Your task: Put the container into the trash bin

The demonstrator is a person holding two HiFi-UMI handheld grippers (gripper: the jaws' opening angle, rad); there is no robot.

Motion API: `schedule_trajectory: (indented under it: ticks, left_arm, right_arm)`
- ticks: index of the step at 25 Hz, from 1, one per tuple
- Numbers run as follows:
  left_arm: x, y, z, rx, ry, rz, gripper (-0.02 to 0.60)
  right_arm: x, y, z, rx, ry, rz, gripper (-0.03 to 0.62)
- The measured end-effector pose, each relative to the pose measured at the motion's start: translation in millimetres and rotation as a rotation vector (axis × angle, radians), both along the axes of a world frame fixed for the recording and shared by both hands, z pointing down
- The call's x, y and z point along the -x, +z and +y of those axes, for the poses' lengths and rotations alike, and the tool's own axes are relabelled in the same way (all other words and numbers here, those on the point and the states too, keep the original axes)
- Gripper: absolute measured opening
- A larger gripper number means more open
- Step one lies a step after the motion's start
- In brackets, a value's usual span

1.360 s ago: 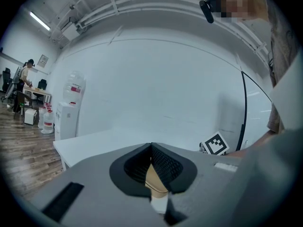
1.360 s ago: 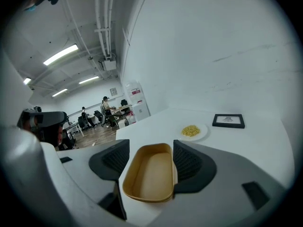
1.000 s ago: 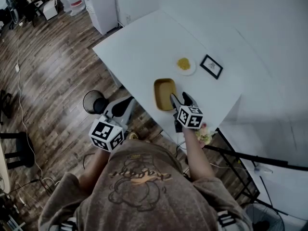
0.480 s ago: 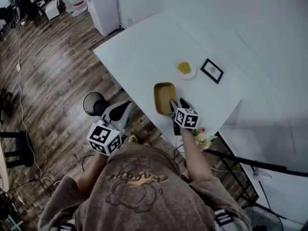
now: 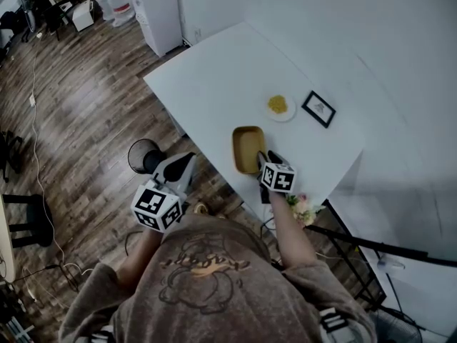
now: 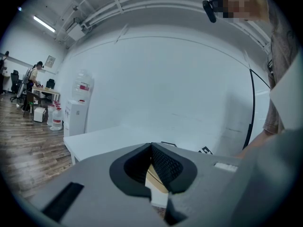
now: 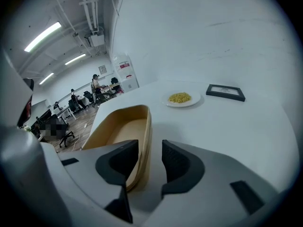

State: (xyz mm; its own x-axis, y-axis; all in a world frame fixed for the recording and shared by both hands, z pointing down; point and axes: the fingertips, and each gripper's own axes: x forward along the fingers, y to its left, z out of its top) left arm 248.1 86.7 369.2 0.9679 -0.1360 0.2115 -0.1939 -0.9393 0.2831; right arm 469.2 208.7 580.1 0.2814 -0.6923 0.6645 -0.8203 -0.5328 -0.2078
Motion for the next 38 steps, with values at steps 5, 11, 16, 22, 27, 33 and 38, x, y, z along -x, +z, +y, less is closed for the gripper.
schedule_trajectory:
  ticks: [5, 11, 16, 22, 27, 33, 38]
  left_arm:
    - [-0.1, -2.9, 0.0, -0.005, -0.004, 0.002, 0.003]
    - [2.1, -1.4, 2.0, -0.007, -0.019, -0.002, 0.003]
    - [9.4, -2.9, 0.8, -0.004, -0.040, -0.004, 0.003]
    - [24.2, -3.4, -2.7, -0.003, -0.086, -0.006, 0.003]
    - [39.9, -0.7, -5.1, -0.004, -0.134, -0.009, 0.003]
    - [69.0, -1.3, -11.7, -0.007, -0.206, -0.013, 0.003]
    - [99.2, 0.8, -15.3, -0.005, -0.276, -0.018, 0.003]
  right_arm:
    - [3.7, 2.8, 1.8, 0.007, -0.012, -0.020, 0.113]
    - [2.6, 2.4, 1.6, -0.013, -0.004, -0.010, 0.032]
    - [2.5, -8.2, -1.7, -0.037, -0.006, 0.019, 0.028]
    - [8.7, -18.7, -10.3, -0.084, -0.043, 0.037, 0.023]
    - [22.8, -41.0, -28.5, -0.140, -0.092, 0.054, 0.023]
    - [58.3, -71.8, -60.5, -0.219, -0.193, 0.043, 0.023]
    - [97.3, -89.4, -82.7, -0.268, -0.276, 0.001, 0.025]
